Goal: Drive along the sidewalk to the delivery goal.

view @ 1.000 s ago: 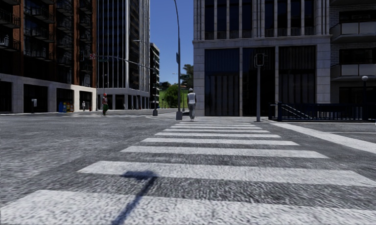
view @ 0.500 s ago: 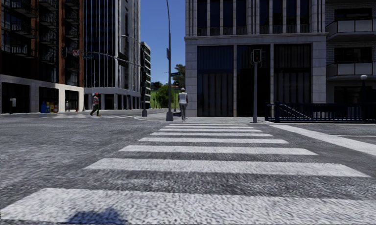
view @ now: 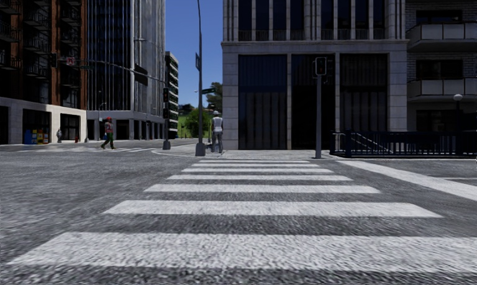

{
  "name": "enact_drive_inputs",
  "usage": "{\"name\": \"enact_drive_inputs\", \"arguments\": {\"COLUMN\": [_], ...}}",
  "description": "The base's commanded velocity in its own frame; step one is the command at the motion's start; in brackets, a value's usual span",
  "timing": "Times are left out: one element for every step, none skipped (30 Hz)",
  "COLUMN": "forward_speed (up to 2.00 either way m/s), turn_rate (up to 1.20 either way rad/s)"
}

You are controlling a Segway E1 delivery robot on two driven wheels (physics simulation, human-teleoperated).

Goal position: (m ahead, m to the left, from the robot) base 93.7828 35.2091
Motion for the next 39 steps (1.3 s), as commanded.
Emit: {"name": "enact_drive_inputs", "arguments": {"forward_speed": [1.74,1.74,1.74,1.74,1.74,1.74,1.74,1.74,1.74,1.74,1.74,1.73,1.73,1.73,1.73,1.73,1.73,1.73,1.73,1.73,1.73,1.73,1.73,1.73,1.73,1.73,1.73,1.73,1.73,1.73,1.73,1.73,1.73,1.73,1.73,1.73,1.73,1.73,1.73], "turn_rate": [-0.17,-0.10,-0.02,0.00,0.00,0.00,0.00,0.00,0.00,0.00,0.00,0.00,0.00,0.00,0.00,0.00,0.00,0.00,0.00,0.00,0.00,0.00,0.00,0.00,0.00,0.00,0.00,0.00,0.00,0.00,0.00,0.00,0.00,0.00,0.00,0.00,0.00,0.00,0.00]}}
